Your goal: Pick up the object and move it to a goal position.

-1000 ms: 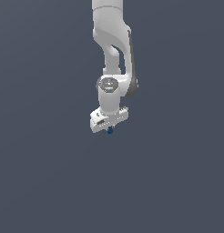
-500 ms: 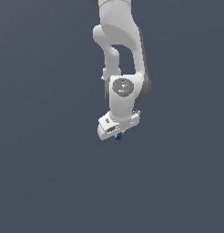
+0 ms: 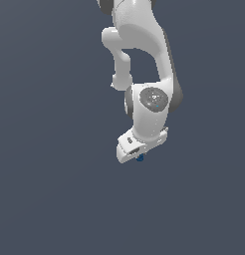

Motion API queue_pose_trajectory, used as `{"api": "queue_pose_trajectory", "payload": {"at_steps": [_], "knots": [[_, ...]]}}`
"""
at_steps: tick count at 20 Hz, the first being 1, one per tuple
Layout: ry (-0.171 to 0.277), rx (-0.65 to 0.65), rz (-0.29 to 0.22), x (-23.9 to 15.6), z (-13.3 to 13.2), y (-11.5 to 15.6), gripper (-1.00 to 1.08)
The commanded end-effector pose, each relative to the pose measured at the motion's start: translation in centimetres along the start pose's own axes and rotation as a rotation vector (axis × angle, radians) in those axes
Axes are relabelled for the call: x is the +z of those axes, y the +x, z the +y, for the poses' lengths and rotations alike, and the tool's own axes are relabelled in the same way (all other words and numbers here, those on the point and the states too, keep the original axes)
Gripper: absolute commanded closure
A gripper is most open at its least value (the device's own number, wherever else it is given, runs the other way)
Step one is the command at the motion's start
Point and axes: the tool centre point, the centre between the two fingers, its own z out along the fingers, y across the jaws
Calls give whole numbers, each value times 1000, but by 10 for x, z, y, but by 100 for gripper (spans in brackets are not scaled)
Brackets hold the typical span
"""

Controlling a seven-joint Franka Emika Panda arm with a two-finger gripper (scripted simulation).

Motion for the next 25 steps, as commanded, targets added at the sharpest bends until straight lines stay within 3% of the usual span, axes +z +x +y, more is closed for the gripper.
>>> {"api": "queue_pose_trajectory", "payload": {"at_steps": [1,12,25], "knots": [[0,1,0,-7,-2,15,108],[0,1,0,-28,-8,63,108],[0,0,0,-35,-10,80,108]]}}
